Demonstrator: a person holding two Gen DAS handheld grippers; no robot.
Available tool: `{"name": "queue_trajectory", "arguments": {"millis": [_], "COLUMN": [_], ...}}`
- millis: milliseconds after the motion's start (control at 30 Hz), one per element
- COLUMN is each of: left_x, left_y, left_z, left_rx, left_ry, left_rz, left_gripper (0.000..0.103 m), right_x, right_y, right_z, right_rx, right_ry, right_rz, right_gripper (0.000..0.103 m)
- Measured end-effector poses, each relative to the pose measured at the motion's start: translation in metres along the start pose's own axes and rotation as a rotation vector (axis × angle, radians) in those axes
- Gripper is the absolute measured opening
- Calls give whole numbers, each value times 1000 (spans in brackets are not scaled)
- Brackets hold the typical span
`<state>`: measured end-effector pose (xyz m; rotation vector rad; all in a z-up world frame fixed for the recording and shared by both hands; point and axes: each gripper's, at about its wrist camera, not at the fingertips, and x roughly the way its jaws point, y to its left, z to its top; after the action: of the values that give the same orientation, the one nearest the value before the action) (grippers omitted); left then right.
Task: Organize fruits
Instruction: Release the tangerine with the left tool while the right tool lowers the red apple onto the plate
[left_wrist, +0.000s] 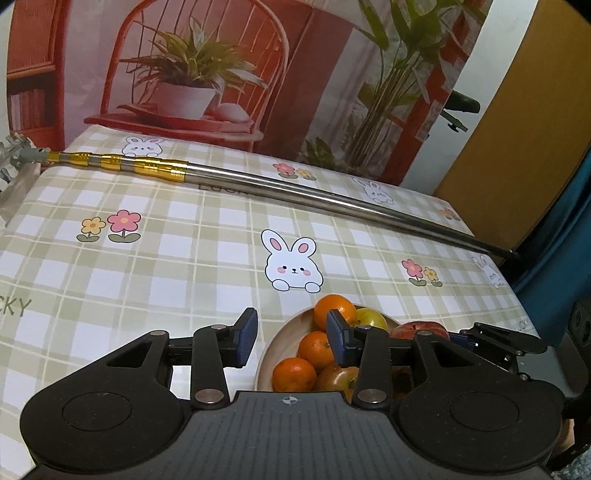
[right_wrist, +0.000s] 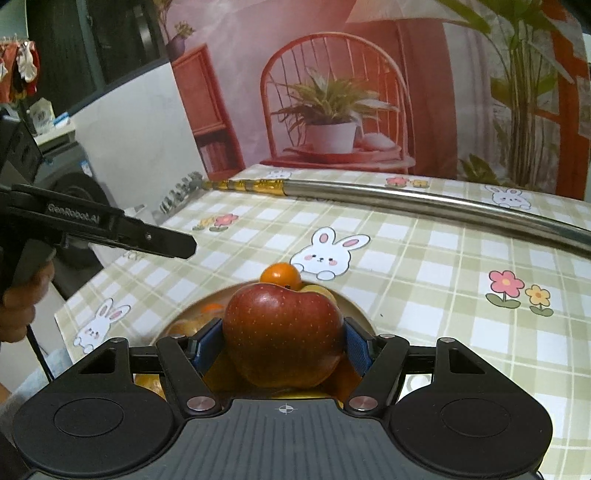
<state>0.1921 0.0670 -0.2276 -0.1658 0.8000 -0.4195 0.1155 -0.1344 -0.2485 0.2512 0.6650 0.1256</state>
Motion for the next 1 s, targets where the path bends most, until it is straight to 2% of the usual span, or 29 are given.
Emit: {"name": "queue_trajectory", "arguments": {"millis": [33, 100, 433, 667, 867, 1000], "left_x": [-1, -5, -24, -47, -71, -90], "left_y": [0, -2, -10, -20, -30, -34], "left_z": [-1, -2, -6, -7, -8, -7], "left_rx": [1, 6, 22, 52, 89, 87], "left_ry": [-4, -14, -43, -90, -153, -206], "left_rz": [3, 9, 37, 78, 126, 137], "left_gripper": [51, 54, 58, 68, 81, 95], "right_x": [0, 1, -3, -15, -32, -50], "right_y": [0, -2, 4, 6, 8, 13], "right_z": [0, 1, 6, 11, 17, 21], "right_rx": [3, 14, 27, 60, 92, 92], "right_ry": [2, 9, 34, 31, 17, -11], "right_rz": [1, 2, -66, -103, -140, -176], "right_gripper": [65, 65, 65, 65, 66, 72]}}
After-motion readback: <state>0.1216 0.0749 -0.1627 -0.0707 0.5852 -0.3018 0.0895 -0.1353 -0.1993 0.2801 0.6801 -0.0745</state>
